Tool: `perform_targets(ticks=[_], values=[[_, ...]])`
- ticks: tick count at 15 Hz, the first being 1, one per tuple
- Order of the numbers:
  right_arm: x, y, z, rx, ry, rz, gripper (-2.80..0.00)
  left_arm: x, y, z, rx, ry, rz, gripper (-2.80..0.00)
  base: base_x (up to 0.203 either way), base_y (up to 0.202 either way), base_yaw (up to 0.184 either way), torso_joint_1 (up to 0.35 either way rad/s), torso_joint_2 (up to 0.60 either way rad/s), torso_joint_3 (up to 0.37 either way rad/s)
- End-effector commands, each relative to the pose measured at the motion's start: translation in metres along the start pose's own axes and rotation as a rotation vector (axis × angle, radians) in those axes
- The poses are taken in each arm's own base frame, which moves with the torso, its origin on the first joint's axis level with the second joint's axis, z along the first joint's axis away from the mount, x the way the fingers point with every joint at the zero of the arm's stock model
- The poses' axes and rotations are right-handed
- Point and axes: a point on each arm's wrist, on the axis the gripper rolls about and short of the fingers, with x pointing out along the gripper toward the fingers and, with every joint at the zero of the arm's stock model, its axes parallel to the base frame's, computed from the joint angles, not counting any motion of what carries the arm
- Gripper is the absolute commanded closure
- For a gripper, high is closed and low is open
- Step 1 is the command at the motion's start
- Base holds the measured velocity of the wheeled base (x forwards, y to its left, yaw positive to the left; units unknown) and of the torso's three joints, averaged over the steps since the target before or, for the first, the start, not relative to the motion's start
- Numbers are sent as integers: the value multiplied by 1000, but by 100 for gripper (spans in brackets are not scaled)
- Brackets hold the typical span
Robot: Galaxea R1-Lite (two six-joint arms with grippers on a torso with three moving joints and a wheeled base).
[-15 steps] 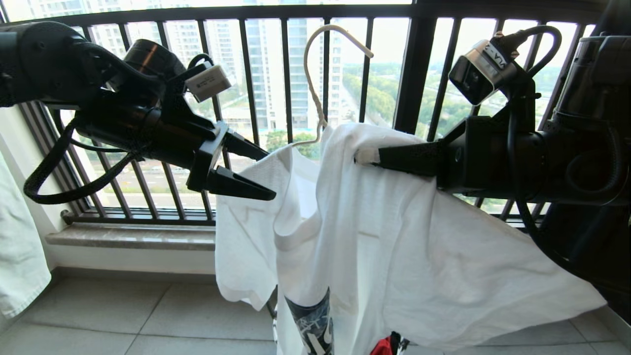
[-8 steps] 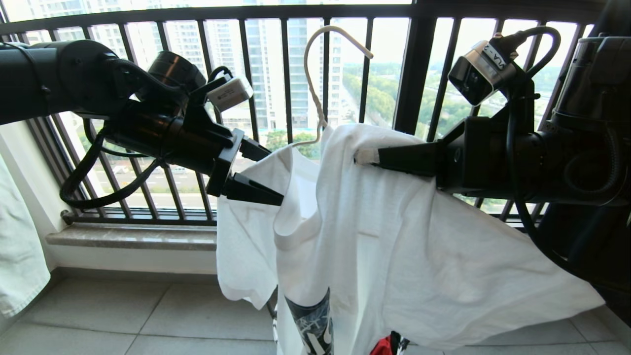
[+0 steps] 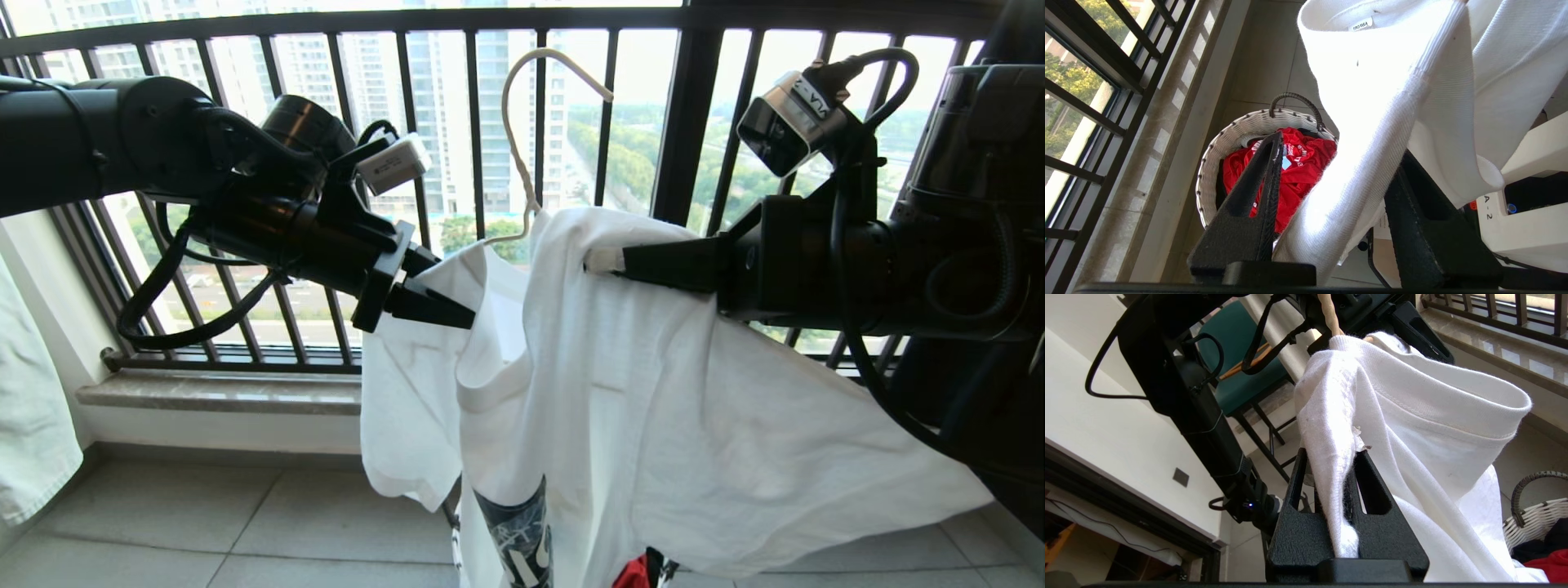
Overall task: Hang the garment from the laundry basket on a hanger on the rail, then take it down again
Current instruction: Hang the clothes rack on the clothesline
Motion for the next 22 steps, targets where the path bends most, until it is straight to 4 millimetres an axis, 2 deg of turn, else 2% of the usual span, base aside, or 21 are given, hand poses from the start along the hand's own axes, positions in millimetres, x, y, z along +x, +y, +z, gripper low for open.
perform_targets(ticks=[1,15,16,22], values=[[2,-2,-1,6,5,3,0,1,0,-1,-1,-2,-8,0,0,0,0,0,0,0],[5,-8,-2,15,12,-8,0,-3,-5,3,3,-28,-23,0,0,0,0,0,0,0],[5,-8,-3,14,12,-9,-280,-3,-5,4,6,-29,-23,0,0,0,0,0,0,0],[9,-14,-5,21,23,-15,-280,-6,-10,5,1,-38,-32,0,0,0,0,0,0,0]])
